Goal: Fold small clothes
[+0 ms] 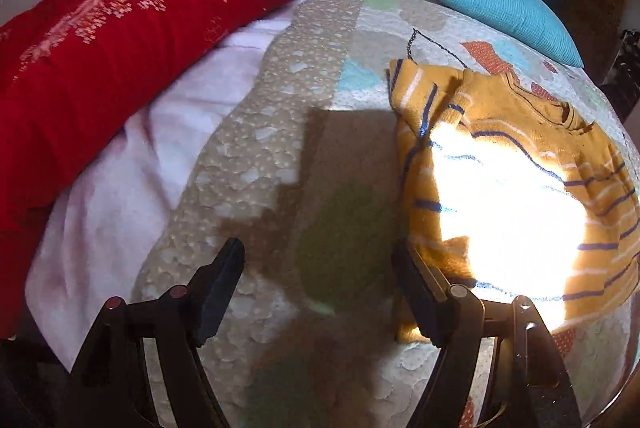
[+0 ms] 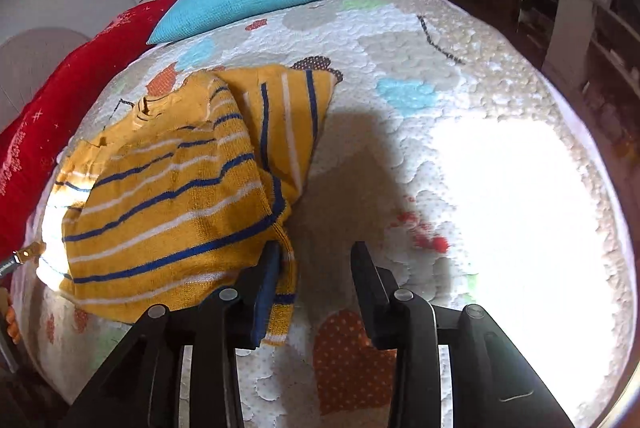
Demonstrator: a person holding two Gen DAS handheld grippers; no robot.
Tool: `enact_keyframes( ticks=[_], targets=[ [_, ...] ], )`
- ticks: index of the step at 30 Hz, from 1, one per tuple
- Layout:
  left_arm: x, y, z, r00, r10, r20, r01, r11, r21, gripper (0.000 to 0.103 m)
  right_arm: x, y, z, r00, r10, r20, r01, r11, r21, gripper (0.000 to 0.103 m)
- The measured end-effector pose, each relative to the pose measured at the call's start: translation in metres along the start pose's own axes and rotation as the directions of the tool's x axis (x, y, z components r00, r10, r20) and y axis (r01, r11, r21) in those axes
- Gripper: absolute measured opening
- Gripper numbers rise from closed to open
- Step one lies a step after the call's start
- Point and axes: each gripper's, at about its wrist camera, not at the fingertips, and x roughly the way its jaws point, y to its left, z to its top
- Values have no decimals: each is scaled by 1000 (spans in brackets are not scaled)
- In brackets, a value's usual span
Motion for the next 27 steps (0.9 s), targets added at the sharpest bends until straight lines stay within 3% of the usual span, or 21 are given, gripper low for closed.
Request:
enact_keyframes(
  ticks=[3, 8, 17, 21, 27],
  targets=[
    [-31, -2, -15, 998, 22, 67, -22, 1000, 2, 76, -20, 19, -1, 993, -104, 49, 107, 992, -65, 46],
    [-75, -20, -43, 991, -8, 134, 10, 1000, -11, 80, -47, 56, -10, 983, -149, 110, 162, 978, -130, 59],
    [-101, -47, -77, 992, -70, 102, 77, 995, -60, 81, -62, 119, -38, 967, -180, 179, 226, 931, -286, 67],
    [-98, -53, -88, 995, -74, 60, 78, 996, -53, 82, -58, 128, -46, 969, -177, 171, 223, 923, -312, 68],
    [-104, -62, -103, 997, -55, 56, 56, 998, -10, 82, -51, 130, -54, 984, -120, 132, 155, 943, -294, 68]
  ],
)
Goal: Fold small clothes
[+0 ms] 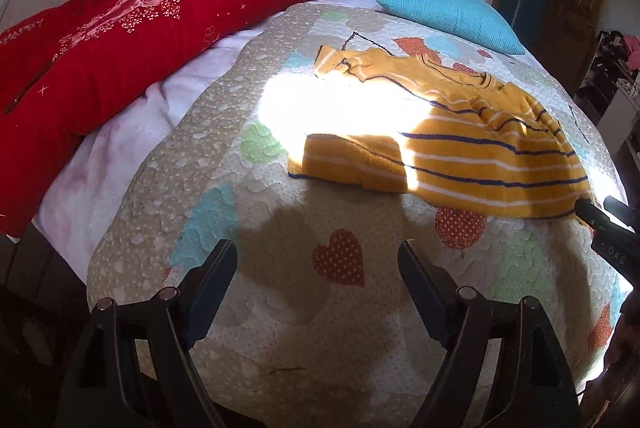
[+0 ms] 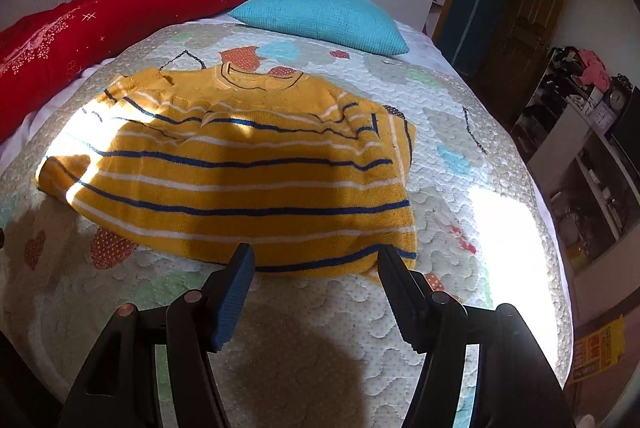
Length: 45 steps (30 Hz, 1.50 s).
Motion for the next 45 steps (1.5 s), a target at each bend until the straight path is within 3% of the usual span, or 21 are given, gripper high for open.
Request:
enact_keyframes(
  ticks=[11, 18, 21, 25, 28, 33, 37, 41, 45],
  targets=[
    [-4, 1, -12, 995, 86, 41, -89, 994, 69, 82, -1, 30, 11, 996, 82, 36, -82, 997, -4, 68],
    [4, 5, -18, 997, 71, 8, -72, 995, 63, 82, 17, 57, 32, 987, 149, 60, -147, 989, -31, 68],
    [7, 6, -19, 998, 63, 0, -63, 996, 59, 82, 39, 63, 42, 985, 173, 30, -173, 985, 2, 68],
    [8, 9, -21, 998, 59, -8, -58, 997, 53, 82, 84, 71, 44, 983, 164, -79, -162, 986, 37, 70],
    [11, 14, -22, 998, 58, -15, -57, 997, 42, 82, 90, 74, 43, 984, 161, -72, -159, 987, 26, 76],
    [19, 23, -21, 998, 44, -41, -44, 999, 1, 82, 86, 77, 45, 984, 158, -87, -161, 987, -26, 78],
    [21, 32, -21, 999, 34, -42, -35, 999, -31, 82, 56, 87, 42, 982, 188, -12, -188, 978, -90, 78],
    [26, 46, -18, 998, 16, -53, -20, 996, -86, 82, 33, 128, 34, 971, 237, 26, -221, 938, -269, 78],
    [27, 63, -18, 998, 8, -60, -16, 991, -135, 82, 36, 181, 19, 970, 244, 15, -214, 876, -431, 77]
  ],
)
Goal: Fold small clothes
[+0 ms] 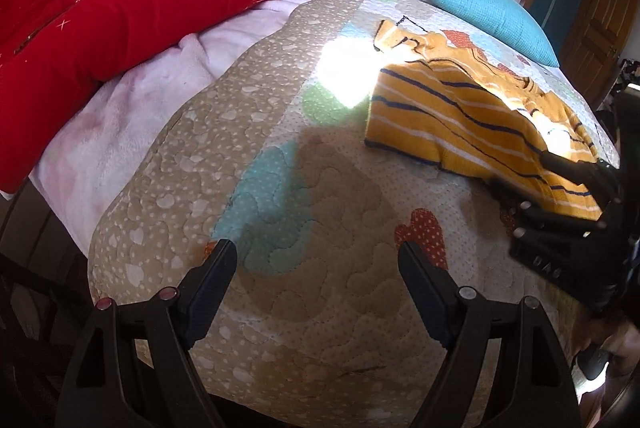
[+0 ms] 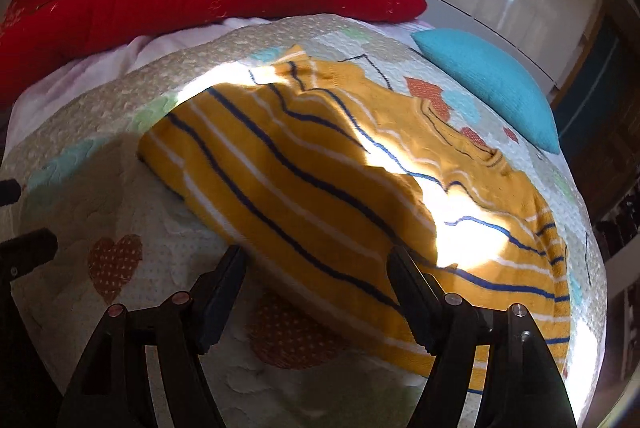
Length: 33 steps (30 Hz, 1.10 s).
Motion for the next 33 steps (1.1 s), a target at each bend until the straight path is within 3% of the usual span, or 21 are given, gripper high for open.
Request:
enact_keyframes(
  ticks=[2, 6, 13, 15, 17, 20, 25, 29, 33],
  targets=[
    [0, 10, 1, 1000, 0, 1, 0, 1000, -26, 82, 11, 23, 3, 1000, -3, -2, 3, 998, -61, 73],
    [2, 28, 3, 1000, 6, 1, -6, 997, -72, 82, 28, 57, 21, 993, -111, 42, 116, 981, -157, 59],
    [9, 40, 5, 1000, -16, -22, 13, 992, -123, 82, 69, 90, 66, 973, -228, 47, 232, 942, -243, 56],
    [6, 40, 4, 1000, -16, -21, 13, 993, -121, 82, 74, 93, 75, 978, -206, 38, 209, 951, -229, 34],
    [2, 39, 4, 1000, -14, -18, 11, 993, -120, 82, 74, 94, 80, 982, -185, 33, 188, 960, -210, 22],
    [-3, 35, 3, 1000, -7, -13, 5, 994, -110, 82, 64, 83, 86, 991, -129, 45, 134, 982, -134, 15],
    [-12, 21, 2, 1000, -17, -12, 16, 996, -88, 82, 40, 36, 96, 997, -14, 73, 9, 997, 78, 13],
    [-18, 8, 1, 1000, -9, -10, 9, 999, -45, 82, 11, -24, 95, 991, 25, 135, -62, 959, 276, 12],
    [-20, -5, -1, 1000, -12, -13, 11, 1000, -18, 82, -17, -102, 69, 983, -15, 185, -73, 884, 462, 12]
  ],
)
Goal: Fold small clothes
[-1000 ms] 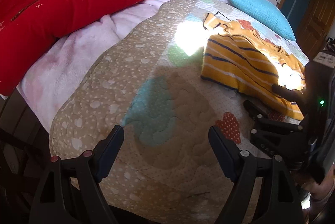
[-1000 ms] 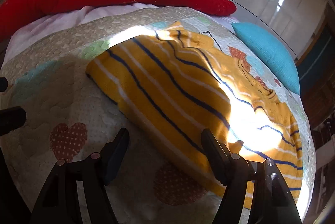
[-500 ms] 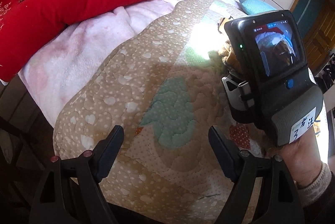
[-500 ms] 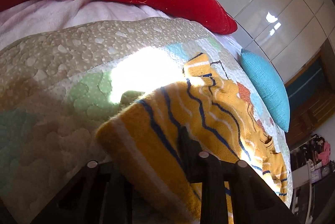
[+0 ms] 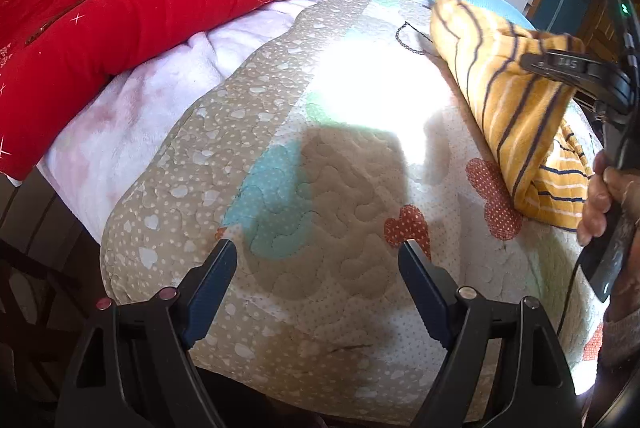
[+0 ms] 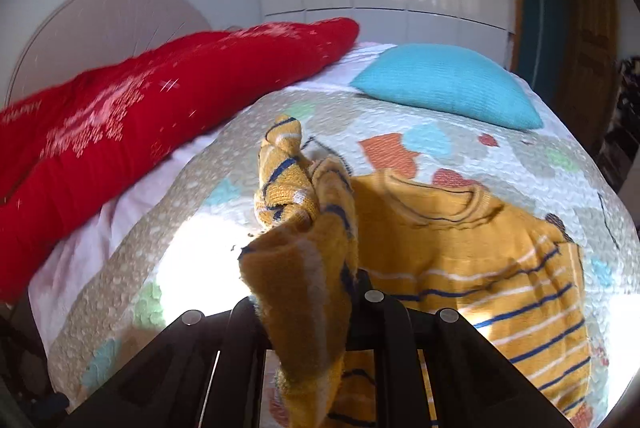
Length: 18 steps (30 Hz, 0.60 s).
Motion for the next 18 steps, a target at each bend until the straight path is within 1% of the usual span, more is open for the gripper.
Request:
enact_keyframes(
  ticks=[2, 4, 6, 9, 11, 14, 18],
  targets=[
    [-1, -8, -1, 1000, -11, -5, 11, 1000, 15, 82, -13, -47, 0, 999, -35, 18, 34, 995, 95, 12],
    [-2, -19, -3, 1000, -23, -7, 23, 999, 35, 82, -25, -95, -8, 997, -79, 16, 75, 980, 186, 12],
    [-2, -32, -5, 999, -34, -10, 34, 998, 61, 82, -35, -144, -22, 994, -109, 0, 105, 952, 286, 12],
    [-1, -52, -9, 998, -53, -22, 55, 993, 103, 82, -43, -202, -53, 993, -106, -48, 116, 899, 422, 12],
    [-1, -64, -12, 997, -65, -31, 68, 989, 133, 82, -42, -224, -73, 995, -75, -70, 99, 877, 470, 12],
    [-3, -80, -15, 996, -78, -34, 83, 981, 178, 82, -42, -236, -92, 997, -36, -68, 66, 860, 506, 12],
    [-10, -92, -21, 997, -74, -22, 77, 973, 219, 82, -55, -229, -102, 998, -50, -43, 64, 875, 480, 10]
  ],
)
